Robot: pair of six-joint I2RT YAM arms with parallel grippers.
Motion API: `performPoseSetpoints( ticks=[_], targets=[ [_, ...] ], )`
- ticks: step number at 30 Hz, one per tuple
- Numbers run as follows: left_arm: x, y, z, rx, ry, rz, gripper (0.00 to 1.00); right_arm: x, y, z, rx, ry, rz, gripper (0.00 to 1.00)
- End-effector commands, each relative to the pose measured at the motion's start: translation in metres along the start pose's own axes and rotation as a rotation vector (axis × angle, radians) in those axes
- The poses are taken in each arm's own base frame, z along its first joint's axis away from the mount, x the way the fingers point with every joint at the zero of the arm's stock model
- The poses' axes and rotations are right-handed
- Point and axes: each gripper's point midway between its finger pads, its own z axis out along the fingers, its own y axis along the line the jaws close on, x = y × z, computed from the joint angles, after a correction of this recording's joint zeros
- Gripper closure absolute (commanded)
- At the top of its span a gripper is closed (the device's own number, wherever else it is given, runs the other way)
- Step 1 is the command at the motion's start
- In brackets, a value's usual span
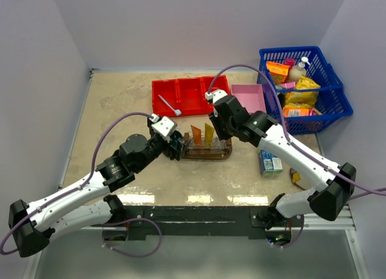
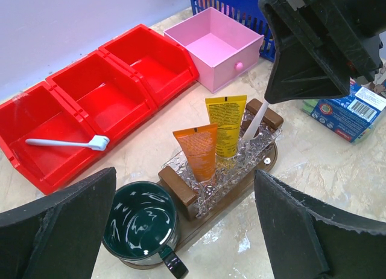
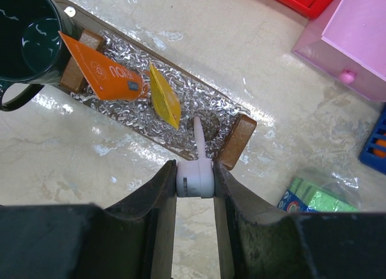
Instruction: Prepare toiletry sets of a toothbrush and toothpaste on the tray
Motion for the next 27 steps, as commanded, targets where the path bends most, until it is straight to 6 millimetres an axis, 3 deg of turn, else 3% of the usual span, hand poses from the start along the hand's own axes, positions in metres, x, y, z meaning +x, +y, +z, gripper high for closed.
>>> performPoseSetpoints(
  ticks=[1, 16, 27],
  targets=[
    [-0.019, -0.001, 0.001, 0.006, -0.055, -0.005, 0.0, -0.01, -0.002, -0.008, -0.002, -0.048, 0.038, 0.66],
    [-0.018, -0.001, 0.002, 0.009, -0.049, -0.002, 0.0, -0.012, -0.004, -0.011, 0.003, -0.06, 0.04, 0.36],
    [-0.015, 0.004, 0.004, -0.025, -0.039, -0.012, 0.0, -0.031, -0.003, -0.029, -0.026, -0.128, 0.067, 0.24]
  ],
)
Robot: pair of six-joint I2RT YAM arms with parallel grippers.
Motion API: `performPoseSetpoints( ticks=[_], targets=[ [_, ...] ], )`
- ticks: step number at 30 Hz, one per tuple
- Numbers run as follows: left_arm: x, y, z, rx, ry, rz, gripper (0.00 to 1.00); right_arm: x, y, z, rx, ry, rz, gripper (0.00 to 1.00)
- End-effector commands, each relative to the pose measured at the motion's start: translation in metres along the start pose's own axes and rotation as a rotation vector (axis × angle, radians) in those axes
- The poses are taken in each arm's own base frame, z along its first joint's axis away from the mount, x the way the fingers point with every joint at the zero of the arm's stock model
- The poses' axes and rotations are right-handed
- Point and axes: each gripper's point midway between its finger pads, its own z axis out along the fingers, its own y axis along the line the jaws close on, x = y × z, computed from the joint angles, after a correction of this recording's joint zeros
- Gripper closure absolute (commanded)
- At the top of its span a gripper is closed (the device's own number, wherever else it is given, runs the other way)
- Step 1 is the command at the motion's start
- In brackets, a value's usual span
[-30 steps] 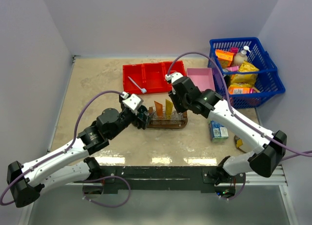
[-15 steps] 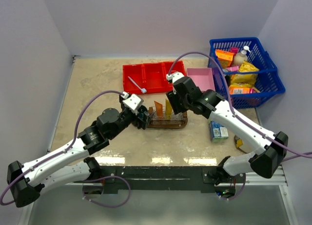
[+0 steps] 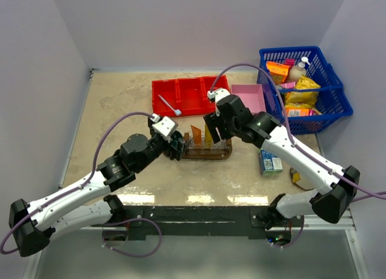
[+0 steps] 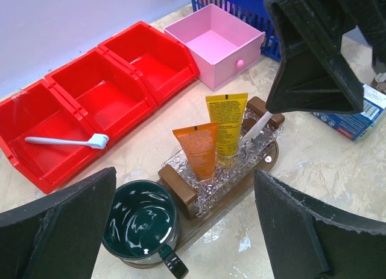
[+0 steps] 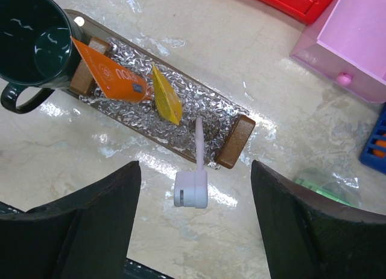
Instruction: Prepare toiletry sets of a toothbrush and toothpaste on the tray
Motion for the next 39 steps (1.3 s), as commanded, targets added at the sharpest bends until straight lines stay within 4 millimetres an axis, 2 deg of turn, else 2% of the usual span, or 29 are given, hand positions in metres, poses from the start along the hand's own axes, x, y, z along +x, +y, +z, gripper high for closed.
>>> performPoseSetpoints(
  ticks=[1, 3, 4, 6, 7, 8, 10, 11, 12, 13, 15, 17, 20, 25, 32, 34, 39],
  targets=[
    [-0.018, 0.009, 0.004, -0.04, -0.049, -0.015, 0.0, -0.031, -0.002, -0.022, -0.023, -0.109, 0.051, 0.23],
    [-0.017, 0.017, 0.006, -0.064, -0.049, -0.039, 0.0, -0.04, -0.006, -0.028, -0.035, -0.134, 0.067, 0.22],
    [-0.016, 0.032, 0.008, -0.106, -0.046, -0.061, 0.0, -0.045, -0.007, -0.031, -0.04, -0.152, 0.074, 0.22],
    [-0.017, 0.044, 0.013, -0.125, -0.043, -0.13, 0.01, -0.057, -0.013, -0.039, -0.045, -0.189, 0.089, 0.22],
    [-0.016, 0.059, 0.016, -0.155, -0.038, -0.158, 0.02, -0.061, -0.015, -0.043, -0.046, -0.202, 0.091, 0.21],
    [-0.024, 0.065, 0.018, -0.166, -0.048, -0.184, 0.03, -0.068, -0.018, -0.049, -0.042, -0.226, 0.096, 0.22],
    [-0.015, 0.082, 0.028, -0.212, 0.003, -0.254, 0.04, -0.075, -0.021, -0.054, -0.04, -0.249, 0.097, 0.21],
    [-0.027, 0.087, 0.032, -0.216, -0.009, -0.276, 0.04, -0.08, -0.024, -0.059, -0.038, -0.27, 0.102, 0.21],
    [-0.019, 0.089, 0.043, -0.222, 0.031, -0.3, 0.04, -0.082, -0.025, -0.062, -0.036, -0.284, 0.098, 0.2],
    [-0.011, 0.092, 0.047, -0.228, 0.079, -0.311, 0.04, -0.082, -0.026, -0.063, -0.033, -0.289, 0.099, 0.2],
    [-0.011, 0.096, 0.068, -0.231, 0.124, -0.328, 0.05, -0.085, -0.027, -0.068, -0.041, -0.311, 0.099, 0.2],
    [0.001, 0.102, 0.086, -0.24, 0.188, -0.349, 0.06, -0.085, -0.027, -0.071, -0.053, -0.324, 0.098, 0.2],
    [0.014, 0.113, 0.103, -0.249, 0.227, -0.427, 0.08, -0.084, -0.024, -0.076, -0.078, -0.346, 0.097, 0.21],
    [0.03, 0.141, 0.117, -0.351, 0.234, -0.515, 0.12, -0.079, -0.017, -0.081, -0.126, -0.366, 0.096, 0.22],
    [0.059, 0.168, 0.137, -0.48, 0.259, -0.621, 0.19, -0.077, -0.013, -0.086, -0.159, -0.391, 0.094, 0.24],
    [0.06, 0.174, 0.143, -0.514, 0.225, -0.672, 0.22, -0.076, -0.011, -0.086, -0.168, -0.399, 0.097, 0.24],
    [0.068, 0.19, 0.155, -0.613, 0.179, -0.766, 0.41, -0.072, -0.01, -0.085, -0.176, -0.402, 0.094, 0.25]
  ],
)
